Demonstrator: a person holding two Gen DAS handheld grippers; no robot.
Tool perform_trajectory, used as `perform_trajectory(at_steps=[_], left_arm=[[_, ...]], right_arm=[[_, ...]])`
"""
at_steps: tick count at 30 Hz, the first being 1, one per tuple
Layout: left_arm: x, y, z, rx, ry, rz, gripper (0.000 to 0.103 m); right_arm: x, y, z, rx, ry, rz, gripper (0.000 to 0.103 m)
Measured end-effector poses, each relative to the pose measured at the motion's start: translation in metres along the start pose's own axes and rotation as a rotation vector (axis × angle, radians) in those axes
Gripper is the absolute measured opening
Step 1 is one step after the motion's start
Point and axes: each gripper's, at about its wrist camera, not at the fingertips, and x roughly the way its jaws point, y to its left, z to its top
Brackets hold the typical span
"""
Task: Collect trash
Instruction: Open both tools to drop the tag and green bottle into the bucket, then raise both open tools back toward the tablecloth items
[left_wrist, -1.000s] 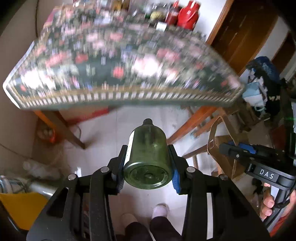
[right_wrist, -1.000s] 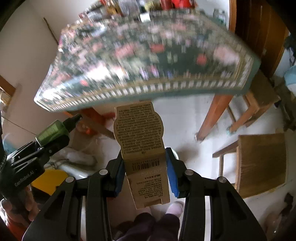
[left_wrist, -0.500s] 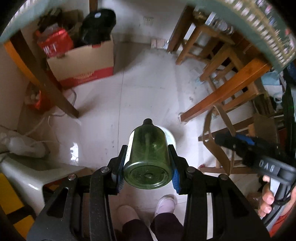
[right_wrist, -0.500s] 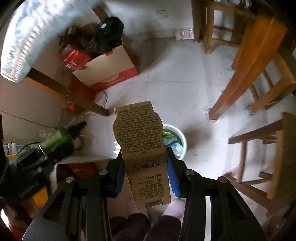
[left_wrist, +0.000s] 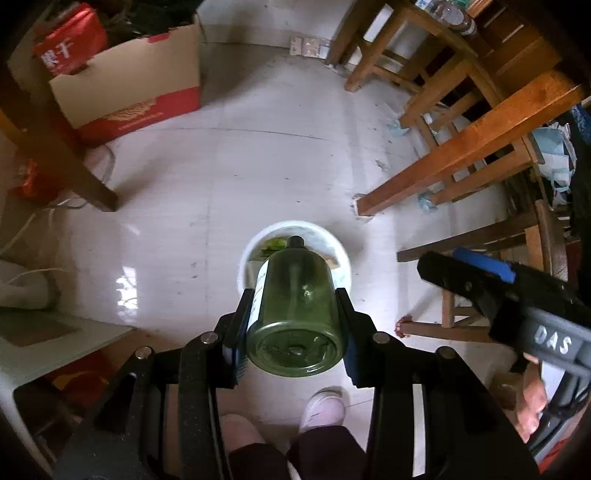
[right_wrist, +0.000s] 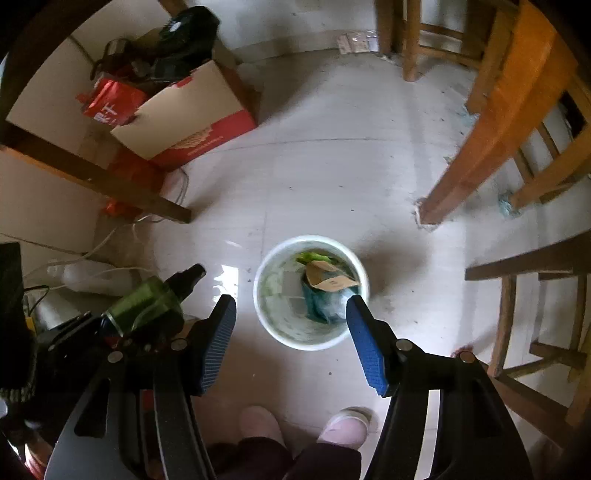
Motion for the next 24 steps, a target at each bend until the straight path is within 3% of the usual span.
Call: perform_trajectory(at_steps=[5, 12, 24], left_arm=[[0.014, -0.012, 0.008, 0.012, 0.048, 0.033, 0.041], [-0.022, -0.028, 0.014, 0.049, 0.040, 0.021, 0.052], [-0.185, -0.059, 0.040, 0.093, -0.087, 0.045, 0.052]], right_arm=[[-0.006, -0.012, 0.001, 0.027, 0.011, -0.010, 0.058], [-0.039, -0.005, 0.006, 0.034, -0.012, 0.002, 0.058], [-0.157, 0.041, 0.023, -0.030, -0.098, -0.011, 0.058]])
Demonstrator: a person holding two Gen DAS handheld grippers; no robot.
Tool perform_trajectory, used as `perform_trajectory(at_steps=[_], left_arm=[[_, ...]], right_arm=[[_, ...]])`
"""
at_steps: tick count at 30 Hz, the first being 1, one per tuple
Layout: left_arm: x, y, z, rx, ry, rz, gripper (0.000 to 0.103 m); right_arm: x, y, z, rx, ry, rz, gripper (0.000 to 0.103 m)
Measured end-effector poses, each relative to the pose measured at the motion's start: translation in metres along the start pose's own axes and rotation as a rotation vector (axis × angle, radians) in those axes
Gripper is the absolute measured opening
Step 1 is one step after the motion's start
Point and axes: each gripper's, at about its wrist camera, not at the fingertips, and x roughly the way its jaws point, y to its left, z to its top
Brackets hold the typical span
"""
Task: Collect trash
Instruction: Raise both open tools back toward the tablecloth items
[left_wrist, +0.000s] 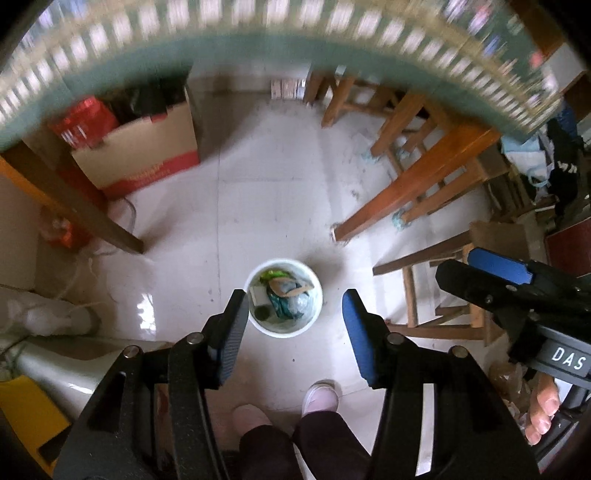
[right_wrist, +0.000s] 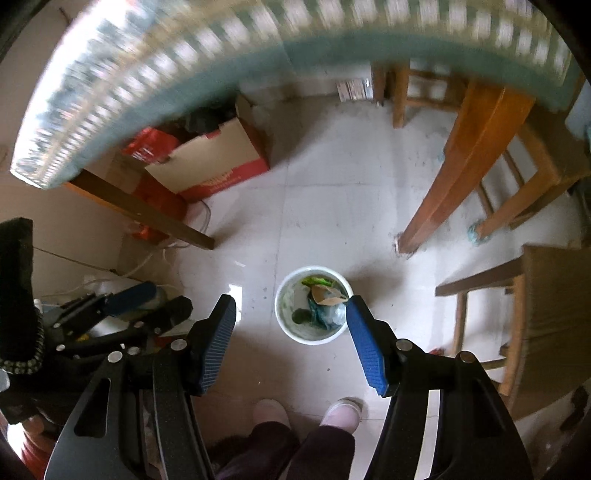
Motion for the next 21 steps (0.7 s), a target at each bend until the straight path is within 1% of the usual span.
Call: perform_trajectory(at_steps=[4, 9, 11, 12, 15, 21], left_arm=[[-0.061, -0.006, 0.011, 0.008, -0.062, -0.005, 0.052], [-0.139, -0.016, 0.022, 0.040, -0.154, -0.016, 0.052], [-0.177, -0.020, 0.024, 0.058, -0.201, -0.017, 0.052], [-0.187, -0.020, 0.023, 0.063, -0.215, -0.015, 0.052], [-0.241, -0.021, 0.022, 0.080, -0.280, -0.006, 0.052], [-0.332, -0.024, 0.016, 0.088, -0.391, -0.023, 0.052]], right_arm=[[-0.048, 0.018, 0.008, -0.028, -0.046, -0.010, 0.058], [-0.116, 0.050, 0.013, -0.053, -0.137, -0.033, 0.058], [-0.145, 0.064, 0.013, -0.059, -0.180, -0.040, 0.058], [-0.159, 0.071, 0.012, -0.066, -0.200, -0.043, 0.058], [-0.198, 0.087, 0.015, -0.078, -0.255, -0.066, 0.058], [-0.283, 0.125, 0.013, -0.115, -0.399, -0.107, 0.058]])
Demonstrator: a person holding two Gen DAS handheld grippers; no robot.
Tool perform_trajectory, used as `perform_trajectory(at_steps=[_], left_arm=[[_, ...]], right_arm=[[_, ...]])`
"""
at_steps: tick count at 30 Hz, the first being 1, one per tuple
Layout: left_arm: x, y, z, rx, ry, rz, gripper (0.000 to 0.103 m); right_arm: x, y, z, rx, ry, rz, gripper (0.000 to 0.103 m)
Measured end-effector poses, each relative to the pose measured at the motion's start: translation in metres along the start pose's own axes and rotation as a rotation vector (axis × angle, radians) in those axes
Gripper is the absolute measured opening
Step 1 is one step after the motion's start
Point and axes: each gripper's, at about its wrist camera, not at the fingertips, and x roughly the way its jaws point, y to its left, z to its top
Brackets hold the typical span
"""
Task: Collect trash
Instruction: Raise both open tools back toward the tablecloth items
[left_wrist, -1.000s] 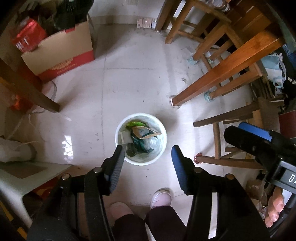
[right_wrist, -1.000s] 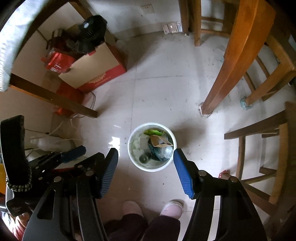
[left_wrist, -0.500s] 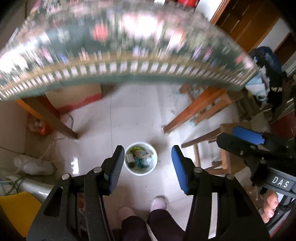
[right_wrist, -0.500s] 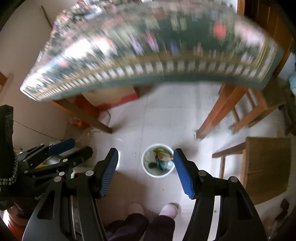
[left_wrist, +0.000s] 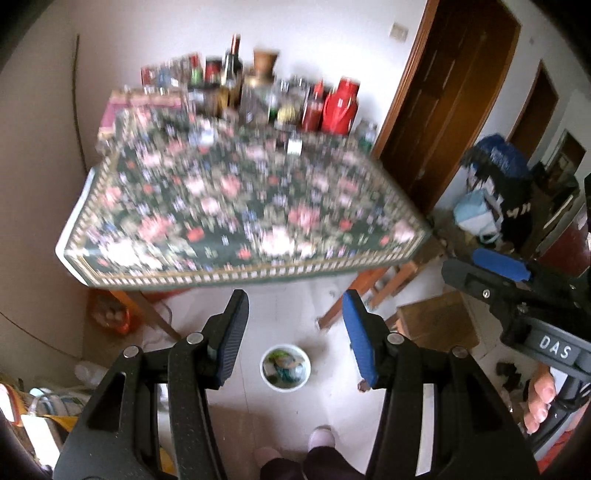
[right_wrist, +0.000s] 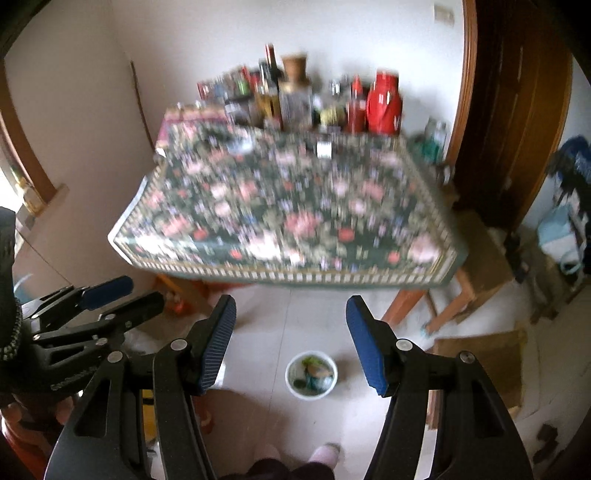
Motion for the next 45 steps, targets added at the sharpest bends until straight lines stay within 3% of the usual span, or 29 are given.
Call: perform_trajectory(at_steps=[3, 9, 11, 13, 18, 26, 34, 45], left_arm=[[-0.041, -0.002, 0.010, 0.022, -0.063, -0.004, 0.052], [-0.101, -0.004, 0.024, 0.058, -0.183, -0.011, 0.063], [-0.118, -0.003, 0.029, 0.057, -0.225, -0.009, 0.071], [-0.126, 0.000, 0.034, 0.045, -0.252, -0.009, 0.086], [-0.133, 0.006, 0.049, 0.036, -0.300, 0.013, 0.089], [-0.103, 0.007, 0.088, 0.036, -0.326, 0.071, 0.090], [-0.053, -0.007, 0.162, 0.022, -0.354, 0.133, 0.090], [0.032, -0.019, 0.230, -0.065, -0.318, 0.229, 0.090]], right_arm=[[-0.035, 0.013, 0.013, -0.003, -0.071, -0.017, 0.058], [-0.087, 0.032, 0.023, 0.004, -0.173, -0.039, 0.058], [-0.097, 0.036, 0.026, -0.004, -0.201, -0.054, 0.064], [-0.107, 0.037, 0.030, -0.013, -0.234, -0.073, 0.074], [-0.121, 0.031, 0.044, -0.013, -0.294, -0.115, 0.081], [-0.098, 0.001, 0.078, 0.023, -0.330, -0.102, 0.081], [-0.064, -0.036, 0.131, -0.004, -0.315, -0.068, 0.081], [0.006, -0.087, 0.198, -0.091, -0.232, 0.004, 0.081]])
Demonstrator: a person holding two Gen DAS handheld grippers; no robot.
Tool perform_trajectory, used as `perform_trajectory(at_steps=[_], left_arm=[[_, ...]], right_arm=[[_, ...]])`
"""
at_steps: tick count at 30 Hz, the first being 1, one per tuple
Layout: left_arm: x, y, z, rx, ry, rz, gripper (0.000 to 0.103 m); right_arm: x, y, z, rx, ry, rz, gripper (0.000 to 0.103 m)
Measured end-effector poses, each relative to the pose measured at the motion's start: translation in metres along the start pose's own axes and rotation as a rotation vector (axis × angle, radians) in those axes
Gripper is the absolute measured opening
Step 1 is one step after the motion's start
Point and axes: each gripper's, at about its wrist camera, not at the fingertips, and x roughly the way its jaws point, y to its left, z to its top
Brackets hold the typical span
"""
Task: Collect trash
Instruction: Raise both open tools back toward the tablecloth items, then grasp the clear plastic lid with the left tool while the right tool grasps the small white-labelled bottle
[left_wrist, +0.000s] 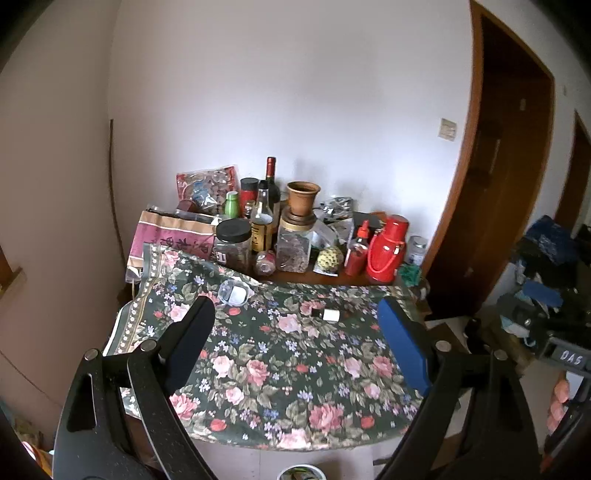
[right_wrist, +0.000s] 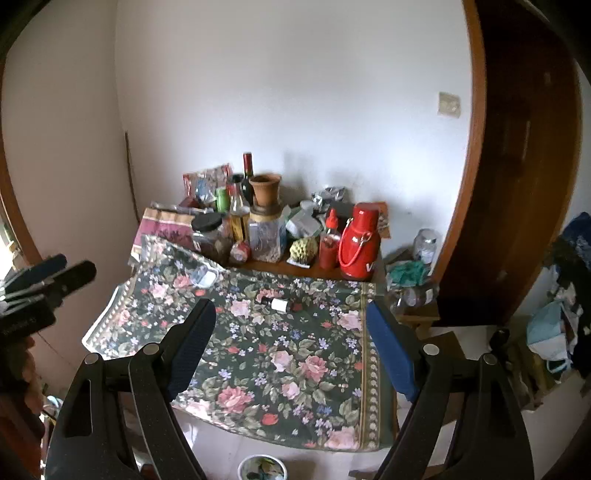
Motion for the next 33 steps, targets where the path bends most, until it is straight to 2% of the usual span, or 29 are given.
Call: perform_trajectory(at_steps=[8, 13, 20, 24, 26, 29, 33], left_arm=[[0.058, 0.010, 0.015, -0.009, 0.060, 0.083, 0.090], [0.114, 0.055, 0.030, -0.046, 0.118, 0.102, 0.090], [0.228, 0.126, 0.046, -0.078, 0.265, 0.113, 0.090], [0.290, 0.153, 0.031, -0.083, 0.335, 0.138, 0.089], [0.315, 0.163, 0.020, -0.097, 0.378, 0.127, 0.089], [0.358, 0.180, -0.002, -0.143, 0.461, 0.094, 0.084], [0.391, 0.192, -0.021, -0.187, 0.521, 0.061, 0.073]], right_arm=[[0.073, -0.017, 0.011, 0.041, 0.117, 0.063, 0.081], [0.129, -0.019, 0.014, 0.088, 0.202, 0.042, 0.081], [0.215, -0.012, 0.013, 0.206, 0.315, 0.012, 0.081], [0.271, -0.002, 0.007, 0.253, 0.406, 0.016, 0.081], [0.299, 0.000, 0.002, 0.256, 0.445, -0.002, 0.081], [0.337, 0.002, -0.009, 0.269, 0.504, -0.016, 0.081], [0.371, 0.000, -0.022, 0.301, 0.552, -0.016, 0.081]])
